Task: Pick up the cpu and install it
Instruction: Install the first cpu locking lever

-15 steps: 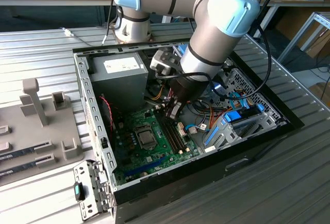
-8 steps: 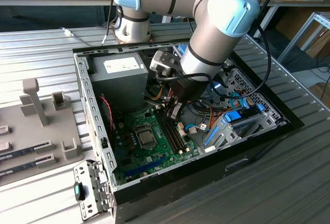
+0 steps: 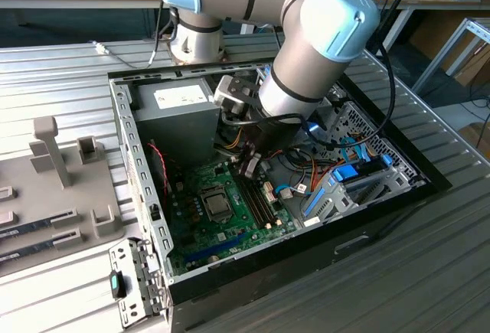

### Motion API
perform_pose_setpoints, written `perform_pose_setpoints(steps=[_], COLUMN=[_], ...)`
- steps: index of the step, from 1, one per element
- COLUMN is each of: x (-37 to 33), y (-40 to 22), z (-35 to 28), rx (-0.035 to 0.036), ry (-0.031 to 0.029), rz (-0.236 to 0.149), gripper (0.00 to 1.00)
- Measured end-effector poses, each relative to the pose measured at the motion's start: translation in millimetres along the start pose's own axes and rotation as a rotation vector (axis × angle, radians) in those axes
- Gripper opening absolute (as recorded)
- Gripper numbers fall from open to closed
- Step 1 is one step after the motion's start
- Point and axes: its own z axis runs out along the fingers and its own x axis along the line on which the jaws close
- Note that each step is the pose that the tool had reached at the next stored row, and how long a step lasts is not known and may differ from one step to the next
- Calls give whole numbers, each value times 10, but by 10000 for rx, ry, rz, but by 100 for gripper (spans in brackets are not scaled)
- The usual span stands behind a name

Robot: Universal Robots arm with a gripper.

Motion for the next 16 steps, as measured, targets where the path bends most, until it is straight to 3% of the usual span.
perform_pose_setpoints(steps=[8, 16], x=[106, 149], y=[146, 136], z=[26, 25], rx=[18, 25], ry=[-11, -7], rz=[-17, -81], gripper=[11, 11])
